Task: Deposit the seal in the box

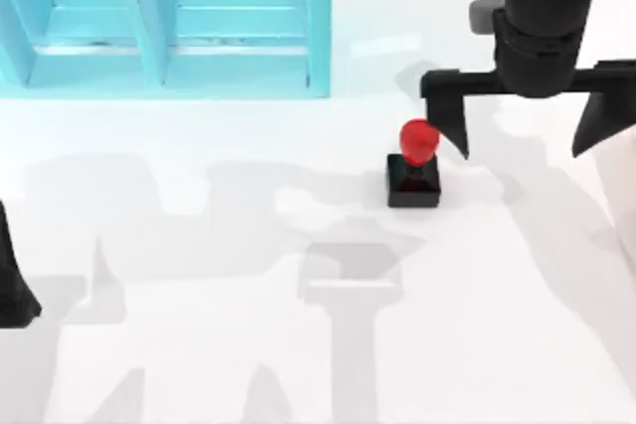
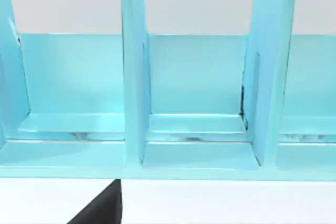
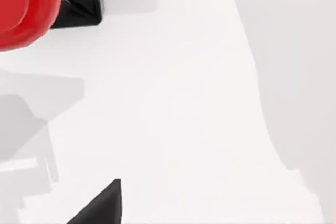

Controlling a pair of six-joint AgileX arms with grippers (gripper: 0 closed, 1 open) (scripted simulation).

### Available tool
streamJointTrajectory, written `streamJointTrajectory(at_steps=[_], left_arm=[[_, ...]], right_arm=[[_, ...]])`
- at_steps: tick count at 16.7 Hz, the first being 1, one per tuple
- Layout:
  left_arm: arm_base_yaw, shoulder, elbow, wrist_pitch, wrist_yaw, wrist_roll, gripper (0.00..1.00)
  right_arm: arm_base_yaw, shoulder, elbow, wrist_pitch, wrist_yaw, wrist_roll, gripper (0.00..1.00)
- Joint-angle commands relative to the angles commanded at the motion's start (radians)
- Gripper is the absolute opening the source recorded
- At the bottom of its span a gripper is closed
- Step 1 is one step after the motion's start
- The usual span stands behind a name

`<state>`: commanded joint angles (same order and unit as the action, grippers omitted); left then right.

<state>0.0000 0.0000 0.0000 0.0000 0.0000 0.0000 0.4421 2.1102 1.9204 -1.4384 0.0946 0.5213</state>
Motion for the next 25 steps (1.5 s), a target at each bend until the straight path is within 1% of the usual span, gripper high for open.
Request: streamJointTrajectory(at_steps=[3,5,9,16,18,23,25], left_arm=[[0.000,0.000,0.000,0.000,0.000,0.000,1.00],[0.000,0.000,0.000,0.000,0.000,0.000,1.00],[0.000,0.000,0.000,0.000,0.000,0.000,1.00],[0.000,0.000,0.000,0.000,0.000,0.000,1.00],[0.000,0.000,0.000,0.000,0.000,0.000,1.00],[0.000,0.000,0.000,0.000,0.000,0.000,1.00],[0.000,0.000,0.000,0.000,0.000,0.000,1.00]], right_arm=[[0.039,0.147,0.235,-0.047,-0.013,0.011,1.00],[0.059,0.206,0.346,-0.055,-0.024,0.014,1.00],[0.076,0.246,0.439,-0.050,-0.039,0.017,1.00],[0.072,0.243,0.420,-0.033,-0.038,0.015,1.00],[0.072,0.245,0.363,0.023,-0.039,0.012,1.00],[0.068,0.259,0.142,0.266,-0.039,0.009,1.00],[0.068,0.264,0.089,0.319,-0.039,0.009,1.00]])
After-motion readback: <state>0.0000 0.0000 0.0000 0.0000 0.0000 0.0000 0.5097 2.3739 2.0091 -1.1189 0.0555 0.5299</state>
